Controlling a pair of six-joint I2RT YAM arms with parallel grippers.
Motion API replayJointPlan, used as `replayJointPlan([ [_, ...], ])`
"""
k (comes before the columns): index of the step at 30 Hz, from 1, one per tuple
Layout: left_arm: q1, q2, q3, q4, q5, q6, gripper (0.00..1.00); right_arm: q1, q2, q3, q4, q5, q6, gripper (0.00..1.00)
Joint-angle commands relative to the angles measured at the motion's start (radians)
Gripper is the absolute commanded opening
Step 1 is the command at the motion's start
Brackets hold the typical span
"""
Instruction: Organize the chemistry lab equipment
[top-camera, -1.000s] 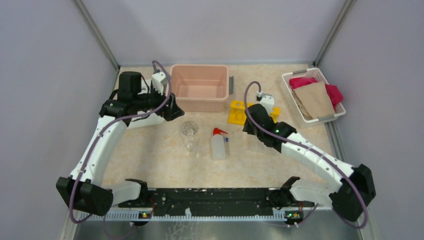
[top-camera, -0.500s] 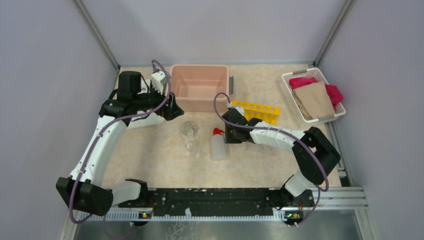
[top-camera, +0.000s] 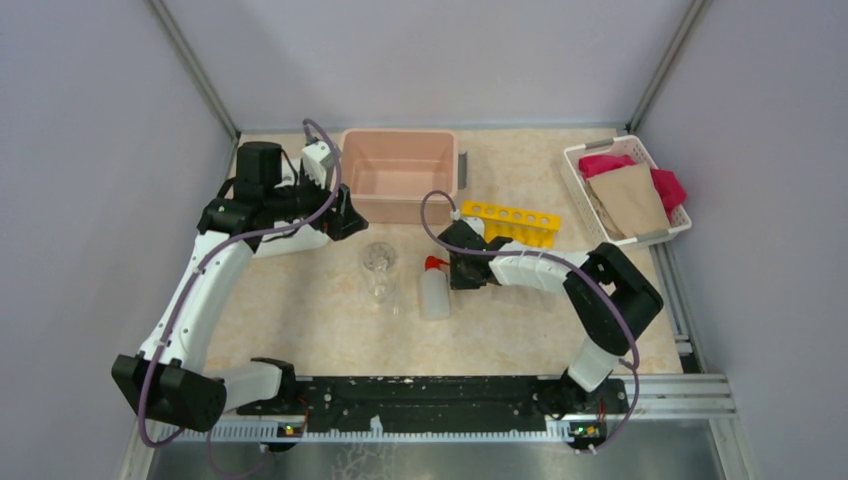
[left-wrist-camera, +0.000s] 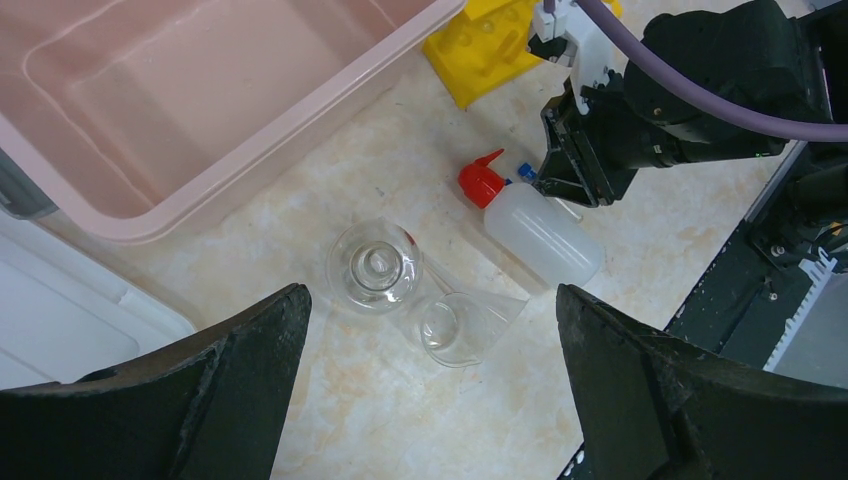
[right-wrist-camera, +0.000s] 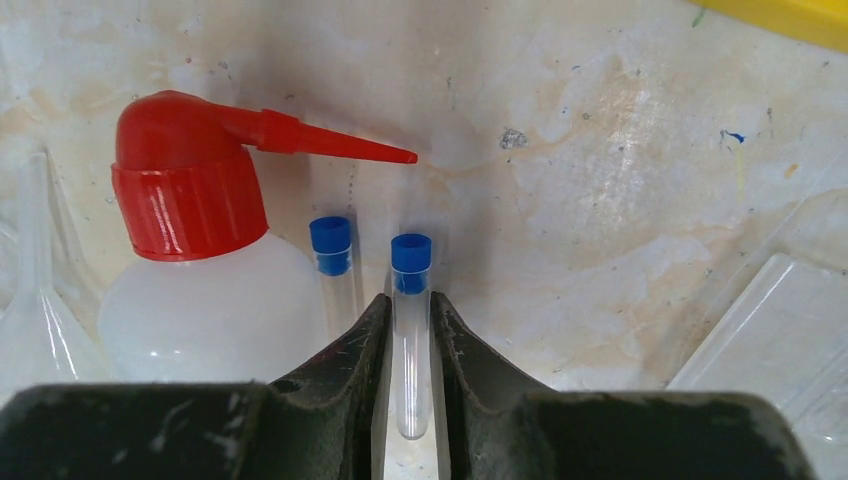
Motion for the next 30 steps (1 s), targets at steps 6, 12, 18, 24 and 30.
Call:
replayJointPlan([
  [6,0.002,-0.002,0.021,-0.002,0.016,0.007,0.99,0.009,0.057,0.055,-0.035,0.082,-0.022,0.17],
  [12,0.002,-0.004,0.028,-0.012,0.047,-0.008,0.99,0.009,-0.095,0.088,-0.103,0.104,-0.003,0.00],
  [18,0.002,-0.005,0.033,-0.015,0.093,-0.014,0.99,0.020,-0.316,0.158,-0.190,0.113,0.016,0.00],
  [24,0.002,-0.013,0.019,0.000,0.157,-0.029,0.99,0.057,-0.378,0.275,-0.215,0.067,0.028,0.00],
  [30,0.001,-0.037,-0.032,0.030,0.290,-0.048,0.99,0.134,-0.289,0.387,-0.027,0.089,0.046,0.00],
])
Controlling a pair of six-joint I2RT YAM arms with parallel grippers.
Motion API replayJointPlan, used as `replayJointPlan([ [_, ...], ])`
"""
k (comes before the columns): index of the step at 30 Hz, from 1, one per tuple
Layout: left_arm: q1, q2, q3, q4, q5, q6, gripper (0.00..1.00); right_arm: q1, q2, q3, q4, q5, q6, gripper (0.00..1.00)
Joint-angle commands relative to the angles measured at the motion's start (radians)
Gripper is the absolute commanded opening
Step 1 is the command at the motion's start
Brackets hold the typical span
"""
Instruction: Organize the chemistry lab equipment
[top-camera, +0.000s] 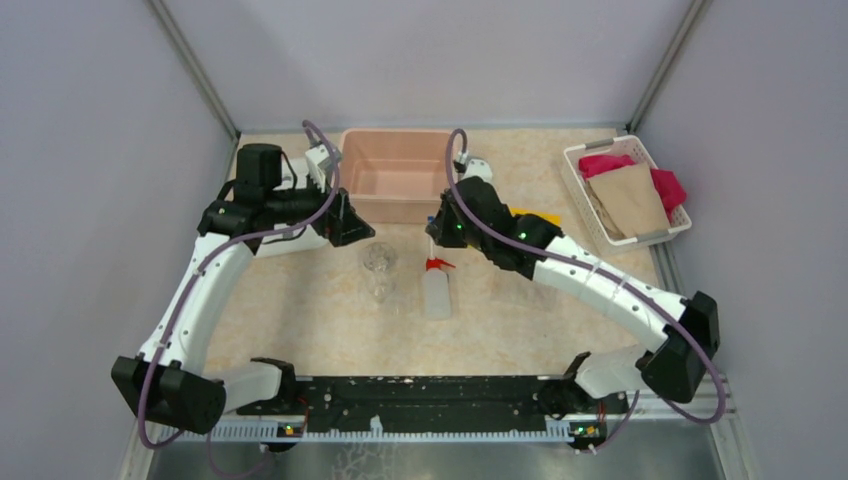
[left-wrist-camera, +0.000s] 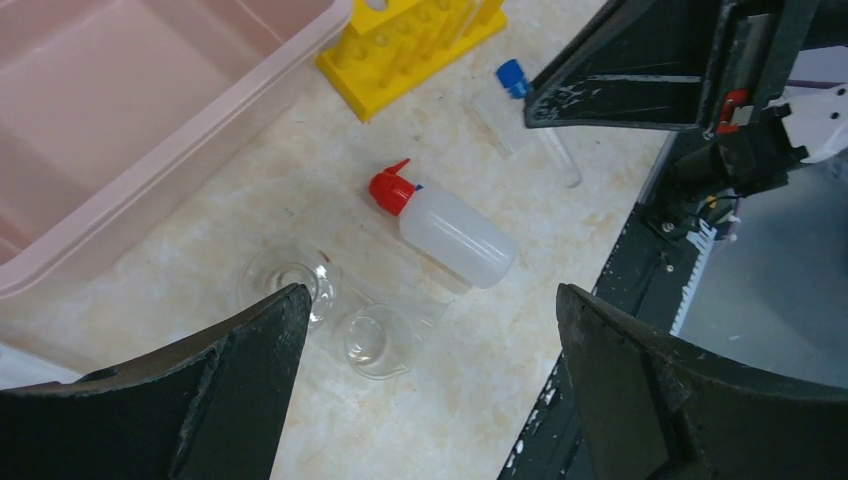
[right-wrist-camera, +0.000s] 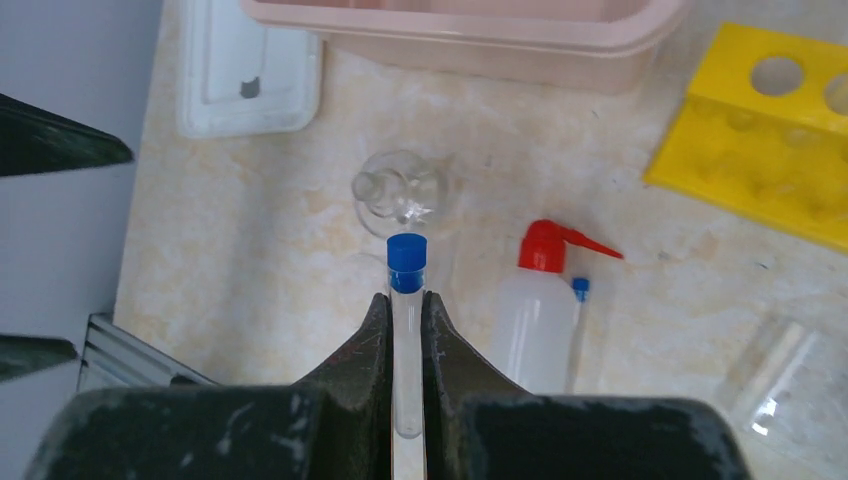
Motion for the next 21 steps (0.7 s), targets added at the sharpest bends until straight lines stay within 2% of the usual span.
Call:
replayJointPlan([
  [1,0.000,-0.036,-0.035,0.032,0.133,-0.037,0.99,0.070,0.100,0.134,0.157,0.030,0.022,0.00],
  [5,-0.003,-0.039,-0.058,0.039,0.174,-0.047,0.99,0.117,0.183,0.214,0.222,0.076,0.050,0.00],
  [10,-0.006,-0.028,-0.084,0.049,0.177,-0.060,0.95,0.150,0.240,0.265,0.303,0.058,0.080,0.00],
  [17,-0.006,-0.011,-0.109,0.057,0.195,-0.059,0.82,0.161,0.254,0.262,0.359,0.037,0.116,0.00],
  [21,-0.006,-0.013,-0.117,0.085,0.178,-0.064,0.70,0.161,0.249,0.256,0.361,0.019,0.130,0.00],
])
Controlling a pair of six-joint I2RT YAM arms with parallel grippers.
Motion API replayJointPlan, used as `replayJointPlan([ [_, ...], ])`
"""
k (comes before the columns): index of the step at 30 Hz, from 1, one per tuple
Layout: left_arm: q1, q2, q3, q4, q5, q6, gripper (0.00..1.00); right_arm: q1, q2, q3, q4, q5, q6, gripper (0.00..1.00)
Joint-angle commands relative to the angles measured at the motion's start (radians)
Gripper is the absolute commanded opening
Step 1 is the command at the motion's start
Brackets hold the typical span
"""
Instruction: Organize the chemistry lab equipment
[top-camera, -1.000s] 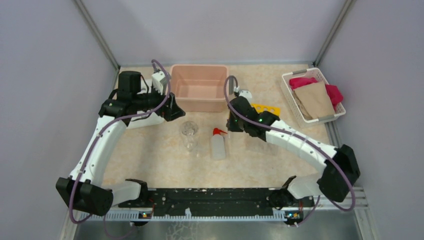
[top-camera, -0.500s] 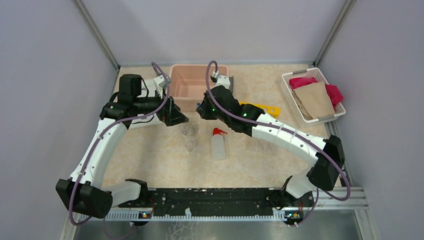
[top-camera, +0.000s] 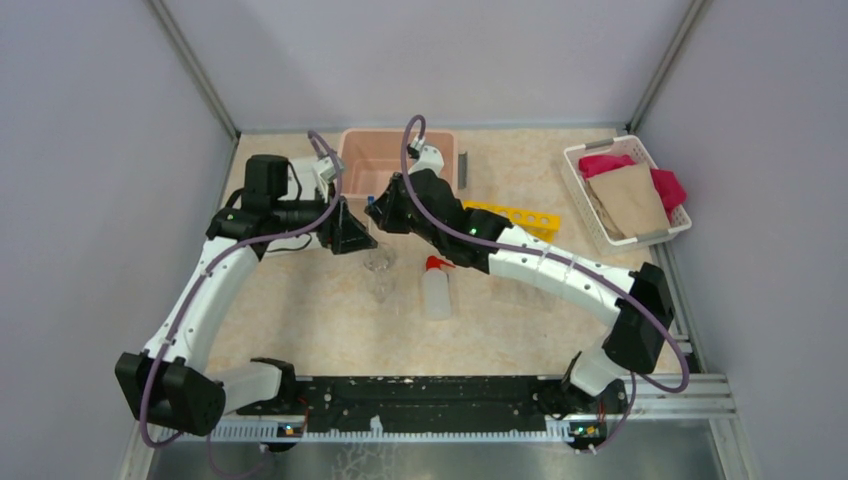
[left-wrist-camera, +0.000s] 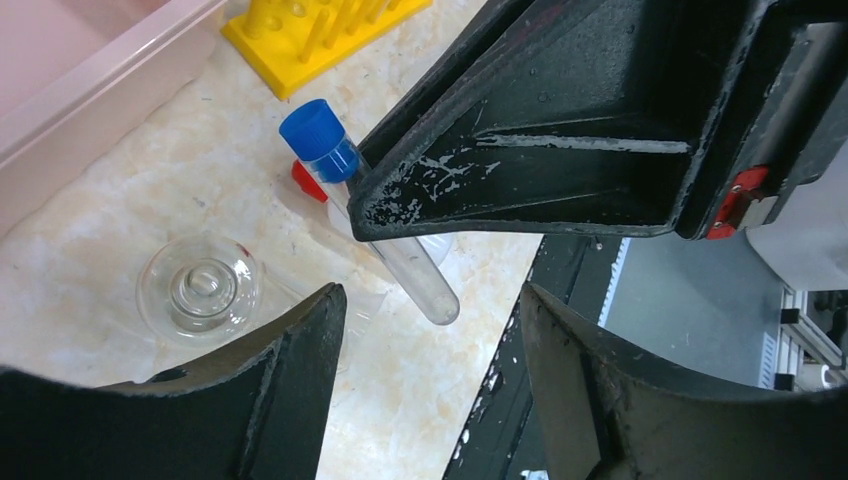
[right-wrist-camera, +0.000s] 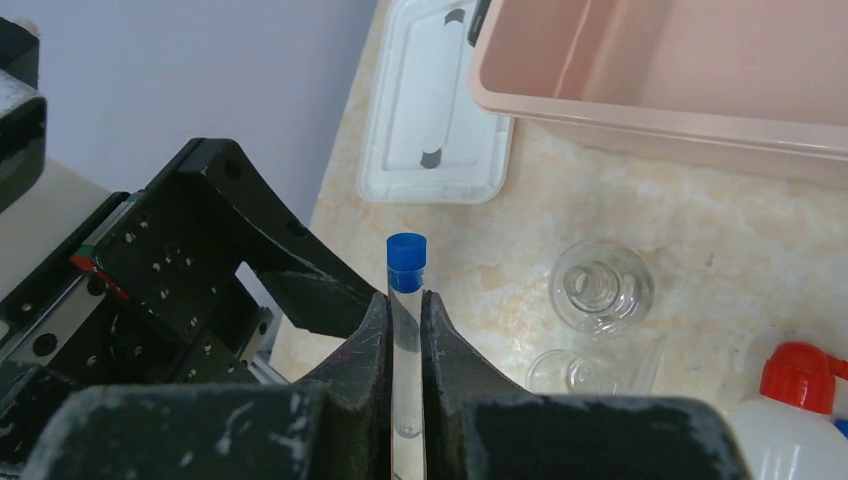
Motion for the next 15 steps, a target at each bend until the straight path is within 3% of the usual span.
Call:
replayJointPlan([
  [1,-0.005,0.003,-0.010,0.047,0.015,0.000,0.66,0.009,-0.007,0.040,0.064,-0.019,0.031,0.00],
  [8,-0.005,-0.002,-0.005,0.044,-0.011,0.034,0.27,0.009,-0.024,0.025,0.044,-0.043,0.039,0.02],
  [12,-0.006,-0.014,-0.001,0.026,-0.021,0.091,0.18,-0.012,-0.026,0.052,-0.038,-0.094,0.042,0.29],
  [15,-0.006,-0.030,0.007,-0.002,-0.021,0.154,0.17,-0.063,-0.010,0.084,-0.104,-0.215,0.047,0.38],
])
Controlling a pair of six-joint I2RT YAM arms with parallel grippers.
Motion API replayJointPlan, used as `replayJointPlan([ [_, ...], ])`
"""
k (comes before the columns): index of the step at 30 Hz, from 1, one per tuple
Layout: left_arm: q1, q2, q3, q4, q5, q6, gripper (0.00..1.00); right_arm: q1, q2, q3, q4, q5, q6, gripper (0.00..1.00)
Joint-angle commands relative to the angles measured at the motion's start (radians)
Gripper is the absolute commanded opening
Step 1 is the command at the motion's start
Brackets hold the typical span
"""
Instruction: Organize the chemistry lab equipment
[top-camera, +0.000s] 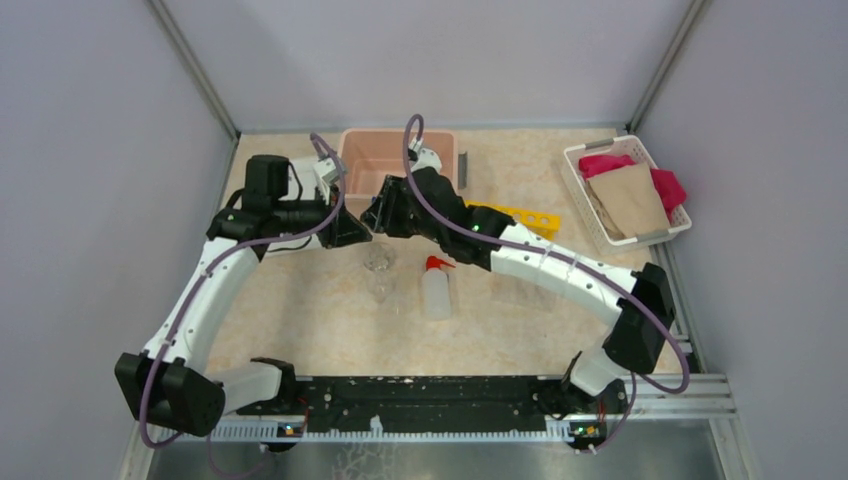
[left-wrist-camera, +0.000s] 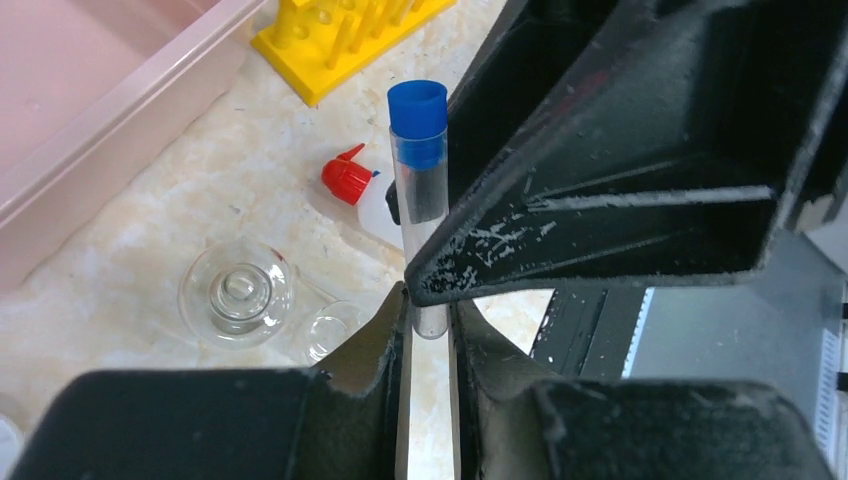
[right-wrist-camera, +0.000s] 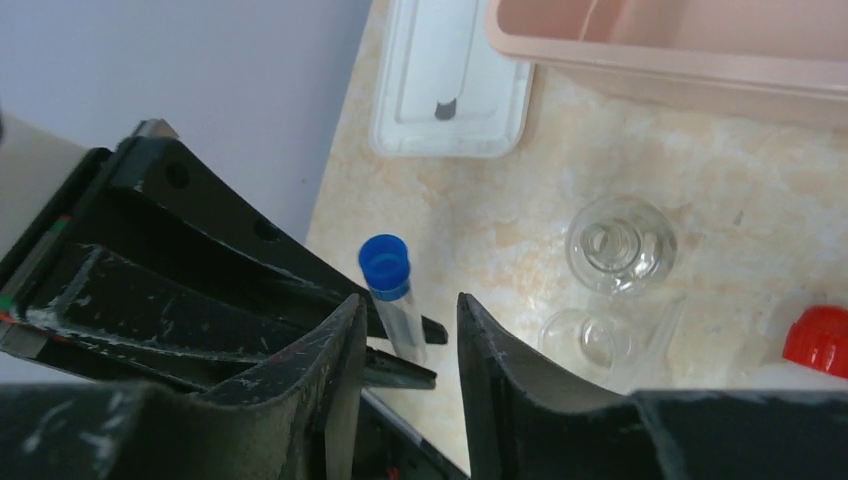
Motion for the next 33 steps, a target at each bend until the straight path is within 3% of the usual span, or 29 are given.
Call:
replayJointPlan([
  [1,-0.006,-0.035,0.011,-0.018,0.016,0.113,0.17,-0.067,0.003,0.094,-0.109,-0.183,0.003,0.39],
  [9,-0.008,-0.034,0.019,-0.091,0.062,0.198,0.17,-0.113,0.009,0.122,-0.155,-0.303,-0.036,0.37],
  [17,-0.011,-0.023,0.042,-0.131,0.046,0.248,0.16,-0.135,0.040,0.169,-0.193,-0.383,-0.054,0.29],
  [22,-0.011,-0.019,0.047,-0.131,0.039,0.247,0.15,-0.142,0.041,0.158,-0.188,-0.411,-0.052,0.23],
  [26,-0.011,-0.021,0.051,-0.127,0.036,0.246,0.16,-0.150,0.032,0.154,-0.196,-0.416,-0.054,0.08],
  [27,-0.011,-0.019,0.051,-0.121,0.029,0.237,0.20,-0.154,0.026,0.149,-0.198,-0.416,-0.058,0.02],
  [28,-0.011,-0.018,0.051,-0.116,0.016,0.222,0.39,-0.157,0.012,0.141,-0.201,-0.414,-0.062,0.00],
  [30,-0.011,-0.011,0.064,-0.100,-0.033,0.182,0.86,-0.167,-0.017,0.123,-0.224,-0.388,-0.085,0.00],
  [31,-0.011,-0.004,0.074,-0.089,-0.073,0.149,0.98,-0.170,-0.040,0.110,-0.244,-0.360,-0.103,0.00],
  [33,-0.011,0.022,0.110,-0.089,-0.140,0.095,0.99,-0.172,-0.099,0.056,-0.286,-0.264,-0.150,0.00],
])
